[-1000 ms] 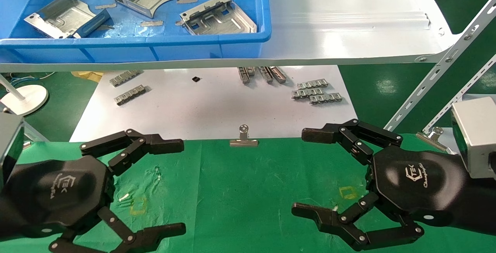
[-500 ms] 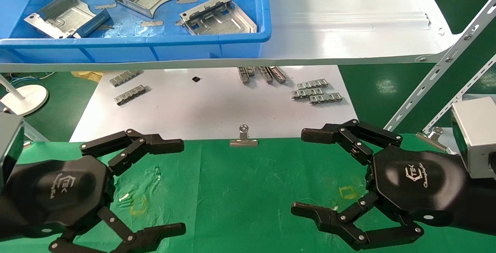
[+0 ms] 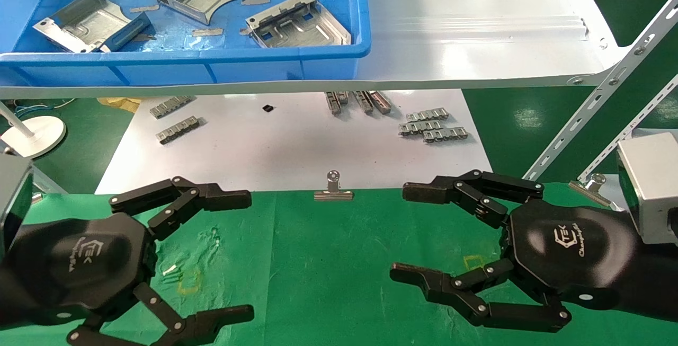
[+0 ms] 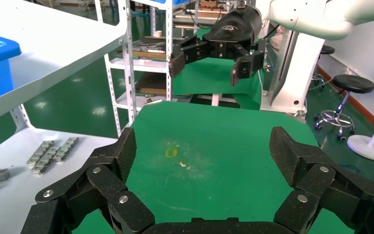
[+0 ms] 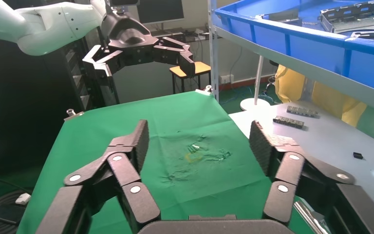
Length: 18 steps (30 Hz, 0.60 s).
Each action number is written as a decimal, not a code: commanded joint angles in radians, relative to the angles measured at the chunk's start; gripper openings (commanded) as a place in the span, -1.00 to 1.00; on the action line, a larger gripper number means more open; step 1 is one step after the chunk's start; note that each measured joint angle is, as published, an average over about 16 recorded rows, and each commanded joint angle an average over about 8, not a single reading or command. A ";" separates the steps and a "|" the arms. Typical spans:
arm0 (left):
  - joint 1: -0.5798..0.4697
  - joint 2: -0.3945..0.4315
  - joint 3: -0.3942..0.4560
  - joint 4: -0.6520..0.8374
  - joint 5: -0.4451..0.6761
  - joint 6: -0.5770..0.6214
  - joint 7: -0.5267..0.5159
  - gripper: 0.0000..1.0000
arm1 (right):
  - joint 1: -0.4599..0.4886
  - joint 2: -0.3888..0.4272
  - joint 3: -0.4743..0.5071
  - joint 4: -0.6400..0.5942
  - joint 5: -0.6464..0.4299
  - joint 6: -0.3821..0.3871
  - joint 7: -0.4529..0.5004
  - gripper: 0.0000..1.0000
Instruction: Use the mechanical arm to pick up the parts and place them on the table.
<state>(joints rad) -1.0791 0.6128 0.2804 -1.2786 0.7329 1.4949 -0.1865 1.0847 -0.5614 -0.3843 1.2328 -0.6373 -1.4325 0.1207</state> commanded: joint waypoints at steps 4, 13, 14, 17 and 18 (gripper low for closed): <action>0.000 0.000 0.000 0.000 0.000 0.000 0.000 1.00 | 0.000 0.000 0.000 0.000 0.000 0.000 0.000 -1.00; 0.000 0.000 0.000 0.000 0.000 0.000 0.000 1.00 | 0.000 0.000 0.000 0.000 0.000 0.000 0.000 -1.00; 0.000 0.000 0.000 0.000 0.000 0.000 0.000 1.00 | 0.000 0.000 0.000 0.000 0.000 0.000 0.000 -1.00; 0.000 0.000 0.000 0.000 0.000 0.000 0.000 1.00 | 0.000 0.000 0.000 0.000 0.000 0.000 0.000 -1.00; 0.000 0.000 0.000 0.000 0.000 0.000 0.000 1.00 | 0.000 0.000 0.000 0.000 0.000 0.000 0.000 -1.00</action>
<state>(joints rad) -1.0788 0.6127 0.2803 -1.2789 0.7327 1.4950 -0.1865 1.0847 -0.5614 -0.3843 1.2328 -0.6373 -1.4325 0.1207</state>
